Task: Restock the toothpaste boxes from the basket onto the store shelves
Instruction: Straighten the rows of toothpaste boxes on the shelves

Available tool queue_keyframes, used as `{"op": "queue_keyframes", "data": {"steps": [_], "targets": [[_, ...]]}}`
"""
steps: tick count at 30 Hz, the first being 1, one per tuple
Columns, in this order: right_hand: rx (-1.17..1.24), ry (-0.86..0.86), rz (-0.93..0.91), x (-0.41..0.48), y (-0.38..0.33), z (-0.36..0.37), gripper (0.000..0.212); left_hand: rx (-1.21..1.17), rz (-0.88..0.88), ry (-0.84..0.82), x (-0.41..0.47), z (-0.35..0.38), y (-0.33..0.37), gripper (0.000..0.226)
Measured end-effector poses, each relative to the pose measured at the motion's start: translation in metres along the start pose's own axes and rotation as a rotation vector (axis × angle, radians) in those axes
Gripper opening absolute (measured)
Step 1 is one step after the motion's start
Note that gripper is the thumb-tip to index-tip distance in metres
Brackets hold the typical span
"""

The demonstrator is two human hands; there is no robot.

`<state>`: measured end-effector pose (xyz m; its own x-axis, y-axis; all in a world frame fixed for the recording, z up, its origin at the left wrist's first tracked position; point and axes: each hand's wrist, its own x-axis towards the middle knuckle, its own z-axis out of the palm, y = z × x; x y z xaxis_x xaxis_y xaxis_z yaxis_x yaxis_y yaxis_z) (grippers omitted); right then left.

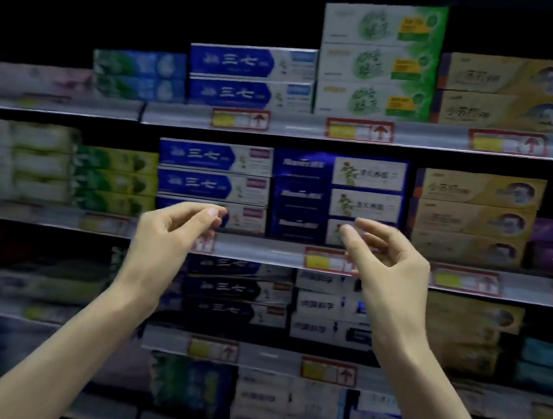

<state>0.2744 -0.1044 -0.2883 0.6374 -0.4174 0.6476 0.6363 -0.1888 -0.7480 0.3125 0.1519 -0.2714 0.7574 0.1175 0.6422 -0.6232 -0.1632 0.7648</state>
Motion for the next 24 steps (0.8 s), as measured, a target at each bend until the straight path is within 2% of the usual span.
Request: {"op": "queue_keyframes", "data": {"steps": [6, 11, 18, 24], "targets": [[0.017, -0.105, 0.107, -0.055, 0.019, 0.091, 0.022, 0.030, -0.127, 0.143, -0.016, -0.108, -0.058, 0.022], [-0.021, -0.163, 0.192, -0.098, 0.056, 0.168, 0.017, 0.066, -0.233, 0.202, -0.026, -0.164, -0.123, 0.021], [-0.244, -0.143, 0.254, -0.130, 0.124, 0.245, 0.024, 0.205, -0.283, 0.138, -0.018, -0.191, -0.210, 0.019], [-0.507, -0.080, 0.195, -0.131, 0.171, 0.279, 0.034, 0.531, -0.209, 0.131, 0.017, -0.193, -0.264, 0.023]]}}
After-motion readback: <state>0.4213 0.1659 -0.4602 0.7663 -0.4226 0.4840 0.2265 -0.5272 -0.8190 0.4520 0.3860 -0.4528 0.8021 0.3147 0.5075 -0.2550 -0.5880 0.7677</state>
